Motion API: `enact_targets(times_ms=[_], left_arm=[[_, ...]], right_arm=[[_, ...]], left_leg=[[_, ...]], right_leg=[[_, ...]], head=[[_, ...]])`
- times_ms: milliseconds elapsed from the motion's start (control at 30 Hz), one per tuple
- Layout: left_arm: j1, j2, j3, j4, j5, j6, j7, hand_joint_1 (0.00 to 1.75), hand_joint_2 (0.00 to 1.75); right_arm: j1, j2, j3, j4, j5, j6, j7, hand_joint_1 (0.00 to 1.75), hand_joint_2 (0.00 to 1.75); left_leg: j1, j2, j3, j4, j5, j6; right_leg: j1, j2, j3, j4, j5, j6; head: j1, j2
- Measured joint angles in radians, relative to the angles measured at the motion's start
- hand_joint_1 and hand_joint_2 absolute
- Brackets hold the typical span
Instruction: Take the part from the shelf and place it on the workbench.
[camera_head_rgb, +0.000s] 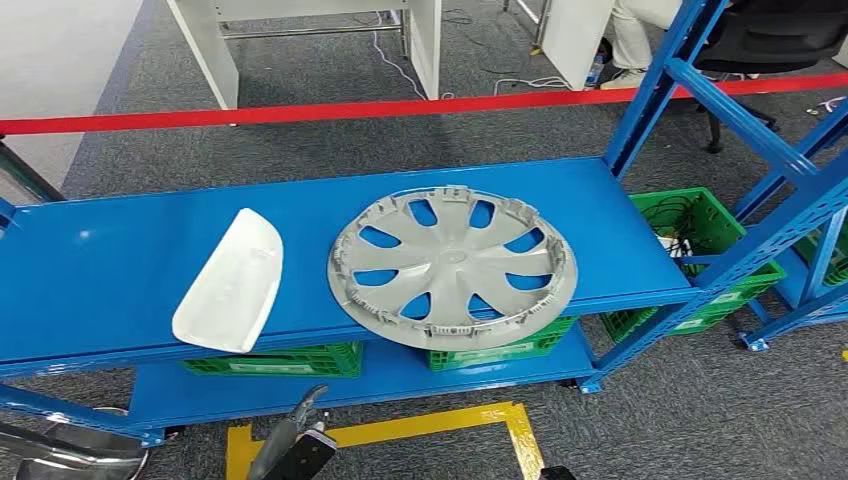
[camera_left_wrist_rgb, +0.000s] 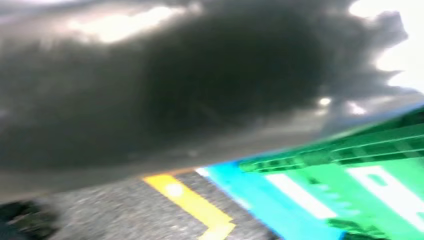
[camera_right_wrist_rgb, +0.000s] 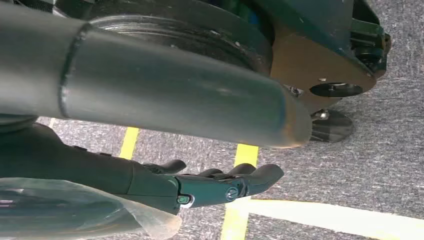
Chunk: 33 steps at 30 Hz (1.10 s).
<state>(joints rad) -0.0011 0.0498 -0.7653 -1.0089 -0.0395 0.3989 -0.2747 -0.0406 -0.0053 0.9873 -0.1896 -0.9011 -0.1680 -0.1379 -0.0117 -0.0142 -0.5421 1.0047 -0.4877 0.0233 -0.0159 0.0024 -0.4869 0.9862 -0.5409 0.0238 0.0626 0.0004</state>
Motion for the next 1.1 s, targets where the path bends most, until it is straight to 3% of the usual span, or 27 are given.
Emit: enact_targets(times_ms=[33,67,133,433,600,800,1100], left_arm=[[0.005,0.002,0.004,-0.020,-0.005,0.004,-0.009,0.00,0.58],[0.009,0.004,0.008,-0.038,-0.010,0.007,-0.019,0.00,0.87],[0.024,0.010,0.021,-0.109,-0.028,0.021,-0.056,0.00,1.75],[0.060,0.030,0.060,-0.353,-0.028,0.043,-0.245,0.00,1.75],[0.061,0.050,0.063,-0.454,-0.108,0.075,-0.300,0.00,1.75],[0.060,0.066,0.062,-0.530,-0.182,0.083,-0.318,0.00,1.75],[0.060,0.076,0.093,-0.559,-0.320,0.225,-0.285,0.00,1.75]], right_arm=[[0.000,0.000,0.004,0.001,-0.003,-0.001,0.000,0.00,0.00],[-0.001,0.000,0.009,0.002,-0.006,-0.002,-0.001,0.00,0.00],[-0.003,-0.001,0.025,0.005,-0.016,-0.005,-0.003,0.00,0.00],[-0.011,-0.003,0.076,0.013,-0.024,-0.025,-0.006,0.00,0.00],[-0.011,-0.006,0.093,0.015,-0.013,-0.029,-0.004,0.00,0.00],[-0.012,-0.007,0.104,0.017,-0.007,-0.028,0.000,0.00,0.00],[-0.012,-0.009,0.120,0.018,0.004,-0.029,0.008,0.00,0.00]], left_leg=[[0.000,0.000,0.000,0.000,0.000,0.000],[0.000,0.000,0.000,0.000,0.000,0.000],[0.000,0.000,0.000,0.000,0.000,0.000],[0.000,-0.001,0.000,0.000,0.001,0.001],[0.000,-0.001,0.000,0.000,0.001,0.001],[0.000,0.000,0.000,0.000,0.001,0.001],[0.000,0.000,0.000,0.000,0.001,0.001]], right_leg=[[0.000,0.000,0.000,0.000,0.000,0.000],[0.000,0.000,0.000,0.000,0.000,0.000],[0.000,-0.001,0.000,0.000,0.000,0.000],[0.000,-0.001,0.000,0.000,0.000,0.000],[0.000,-0.001,0.000,0.000,0.000,0.000],[0.000,-0.001,0.000,0.000,0.000,0.000],[0.000,-0.001,0.000,0.000,0.000,0.000]], head=[[0.000,0.000],[0.000,0.000],[0.000,0.000],[0.000,0.000],[0.000,0.000],[0.000,0.000],[0.000,0.000]])
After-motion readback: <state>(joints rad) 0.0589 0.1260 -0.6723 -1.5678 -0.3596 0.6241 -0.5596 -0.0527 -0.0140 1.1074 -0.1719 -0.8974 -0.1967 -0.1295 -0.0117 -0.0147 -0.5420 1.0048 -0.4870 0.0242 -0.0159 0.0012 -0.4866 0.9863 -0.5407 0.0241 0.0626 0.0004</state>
